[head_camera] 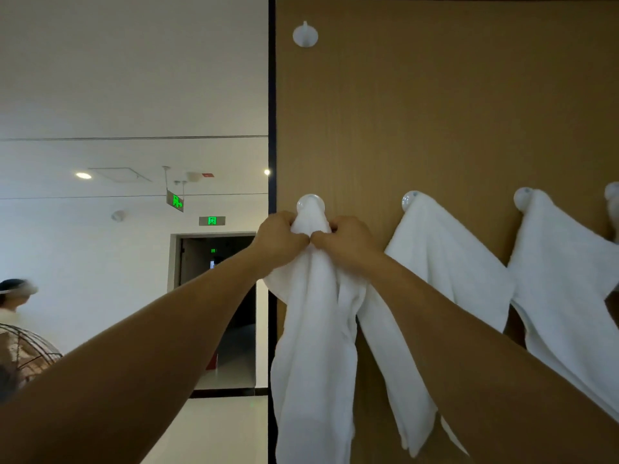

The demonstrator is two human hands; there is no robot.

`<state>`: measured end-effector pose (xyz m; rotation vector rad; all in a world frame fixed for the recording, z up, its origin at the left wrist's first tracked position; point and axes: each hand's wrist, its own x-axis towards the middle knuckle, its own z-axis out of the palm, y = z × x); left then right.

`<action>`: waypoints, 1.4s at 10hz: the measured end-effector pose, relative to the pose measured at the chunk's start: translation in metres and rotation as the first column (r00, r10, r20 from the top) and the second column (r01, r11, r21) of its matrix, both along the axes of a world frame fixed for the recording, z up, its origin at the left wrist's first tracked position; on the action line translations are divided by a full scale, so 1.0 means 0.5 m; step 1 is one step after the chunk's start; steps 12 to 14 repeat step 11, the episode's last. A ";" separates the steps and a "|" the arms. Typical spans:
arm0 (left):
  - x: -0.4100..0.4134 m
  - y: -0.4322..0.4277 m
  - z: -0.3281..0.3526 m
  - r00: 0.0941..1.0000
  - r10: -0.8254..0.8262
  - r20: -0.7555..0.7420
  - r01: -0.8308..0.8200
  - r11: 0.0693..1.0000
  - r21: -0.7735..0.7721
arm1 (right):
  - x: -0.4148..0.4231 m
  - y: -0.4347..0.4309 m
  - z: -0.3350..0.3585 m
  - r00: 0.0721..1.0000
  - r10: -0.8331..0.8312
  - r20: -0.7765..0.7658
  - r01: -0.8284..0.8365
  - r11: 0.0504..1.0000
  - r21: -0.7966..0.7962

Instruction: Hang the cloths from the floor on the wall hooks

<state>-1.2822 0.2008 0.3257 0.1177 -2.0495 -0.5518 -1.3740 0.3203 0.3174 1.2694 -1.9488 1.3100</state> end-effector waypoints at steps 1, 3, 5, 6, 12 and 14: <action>0.014 -0.011 0.008 0.961 -0.263 -0.089 0.276 0.864 0.420 | -0.003 0.019 -0.005 0.977 0.148 0.156 -0.123 0.980 -0.159; -0.016 0.004 -0.048 0.997 -0.051 -0.051 0.060 0.978 0.198 | -0.020 -0.001 -0.073 0.967 -0.223 -0.126 0.229 0.973 0.036; -0.018 0.000 -0.126 0.962 0.171 -0.212 -0.167 0.985 0.037 | -0.019 0.000 -0.141 0.988 -0.096 -0.118 0.096 0.995 -0.006; -0.010 0.004 -0.152 0.950 0.284 -0.131 -0.297 0.949 -0.100 | -0.002 0.002 -0.177 0.970 -0.160 -0.182 0.162 0.987 -0.005; 0.118 0.070 -0.308 0.903 0.134 0.407 -0.272 0.913 0.304 | 0.097 0.112 -0.310 0.983 -0.149 0.105 0.128 0.975 0.184; 0.118 0.070 -0.308 0.903 0.134 0.407 -0.272 0.913 0.304 | 0.097 0.112 -0.310 0.983 -0.149 0.105 0.128 0.975 0.184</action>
